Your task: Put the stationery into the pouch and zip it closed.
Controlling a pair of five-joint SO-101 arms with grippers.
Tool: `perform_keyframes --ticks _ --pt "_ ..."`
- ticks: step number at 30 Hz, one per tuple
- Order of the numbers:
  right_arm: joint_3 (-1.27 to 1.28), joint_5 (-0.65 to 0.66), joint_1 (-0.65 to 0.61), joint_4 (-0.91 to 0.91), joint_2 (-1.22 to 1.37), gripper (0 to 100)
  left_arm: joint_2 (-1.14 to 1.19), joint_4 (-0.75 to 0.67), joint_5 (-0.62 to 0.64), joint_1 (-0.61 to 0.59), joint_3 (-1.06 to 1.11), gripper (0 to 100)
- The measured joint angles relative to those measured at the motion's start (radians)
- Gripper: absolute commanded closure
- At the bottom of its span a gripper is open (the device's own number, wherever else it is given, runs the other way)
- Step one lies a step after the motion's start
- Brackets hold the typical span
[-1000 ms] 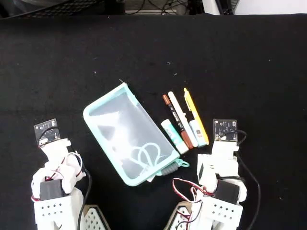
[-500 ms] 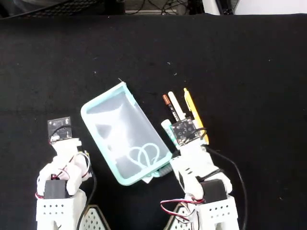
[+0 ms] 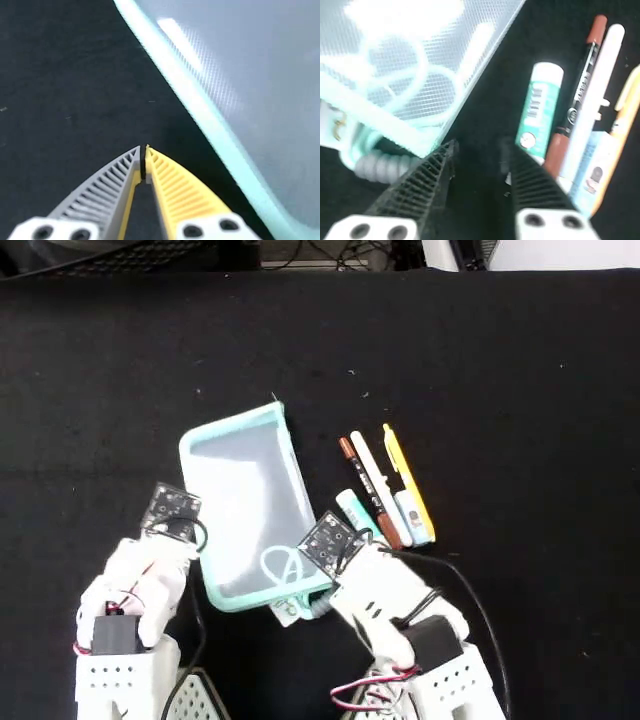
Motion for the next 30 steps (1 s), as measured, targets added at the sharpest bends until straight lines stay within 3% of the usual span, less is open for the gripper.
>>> perform_keyframes --ticks 7,13,20,30 --pt "-0.031 -0.048 -0.061 -0.008 0.000 80.6 0.000 -0.097 0.143 -0.164 0.000 96" --pt "-0.109 -0.089 -0.071 -0.035 0.026 80.5 0.000 -0.101 0.178 -0.186 0.000 96" --pt "-0.284 -0.094 -0.078 -0.112 0.376 80.5 0.000 -0.101 0.184 -0.186 0.000 96" --pt "-0.370 -0.038 -0.281 -0.158 0.925 80.5 0.000 -0.101 0.184 -0.186 0.000 96"
